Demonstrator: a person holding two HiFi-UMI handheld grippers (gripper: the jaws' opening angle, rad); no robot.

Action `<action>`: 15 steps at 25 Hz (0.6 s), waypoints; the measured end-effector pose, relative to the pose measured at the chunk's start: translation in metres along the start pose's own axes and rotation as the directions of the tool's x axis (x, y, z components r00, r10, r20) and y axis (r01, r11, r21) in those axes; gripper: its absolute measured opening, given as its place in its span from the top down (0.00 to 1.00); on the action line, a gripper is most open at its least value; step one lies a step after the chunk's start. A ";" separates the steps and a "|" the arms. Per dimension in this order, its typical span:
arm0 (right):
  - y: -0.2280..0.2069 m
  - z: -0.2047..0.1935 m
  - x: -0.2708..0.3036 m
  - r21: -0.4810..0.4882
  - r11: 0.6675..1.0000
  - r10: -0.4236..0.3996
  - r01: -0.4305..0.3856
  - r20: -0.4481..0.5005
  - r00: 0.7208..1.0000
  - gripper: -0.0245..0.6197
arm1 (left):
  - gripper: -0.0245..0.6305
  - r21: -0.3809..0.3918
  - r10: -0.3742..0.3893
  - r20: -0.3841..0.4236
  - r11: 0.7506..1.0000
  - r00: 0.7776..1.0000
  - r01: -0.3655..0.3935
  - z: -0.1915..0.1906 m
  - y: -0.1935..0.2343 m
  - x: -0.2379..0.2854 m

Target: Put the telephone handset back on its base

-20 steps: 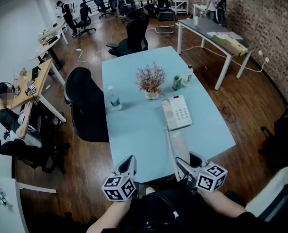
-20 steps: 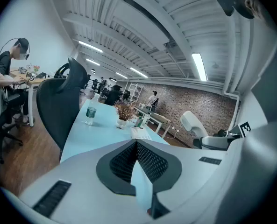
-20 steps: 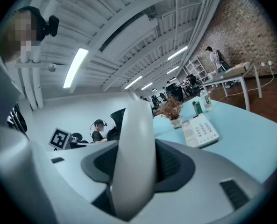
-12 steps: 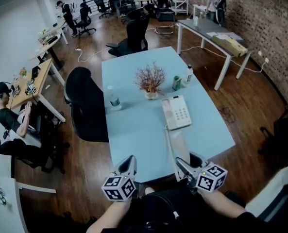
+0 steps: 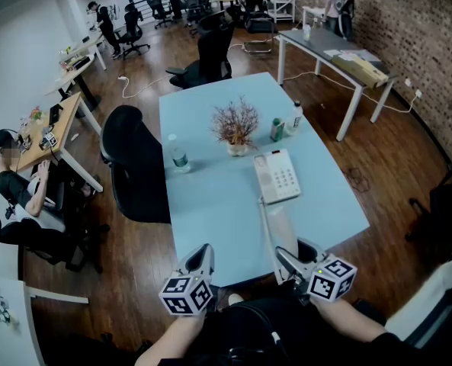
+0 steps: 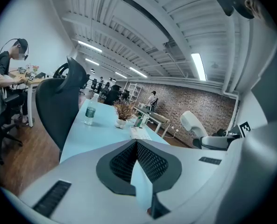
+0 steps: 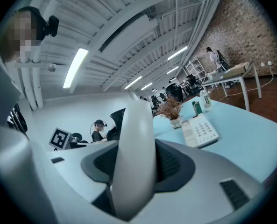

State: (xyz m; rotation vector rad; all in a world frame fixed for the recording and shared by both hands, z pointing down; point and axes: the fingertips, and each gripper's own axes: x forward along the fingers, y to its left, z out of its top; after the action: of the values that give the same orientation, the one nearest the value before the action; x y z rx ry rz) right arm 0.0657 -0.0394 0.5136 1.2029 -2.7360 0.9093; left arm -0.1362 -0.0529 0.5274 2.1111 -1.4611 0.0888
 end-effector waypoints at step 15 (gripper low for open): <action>-0.001 0.000 0.005 0.004 1.000 0.007 -0.007 -0.003 1.000 0.60 | 0.96 -0.006 0.013 -0.005 1.000 1.000 -0.013 -0.003 0.006 0.002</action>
State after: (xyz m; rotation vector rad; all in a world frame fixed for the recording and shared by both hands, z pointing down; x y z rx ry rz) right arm 0.0628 -0.0428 0.5154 1.1924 -2.7391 0.9171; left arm -0.1398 -0.0544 0.5324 2.0957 -1.4705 0.0940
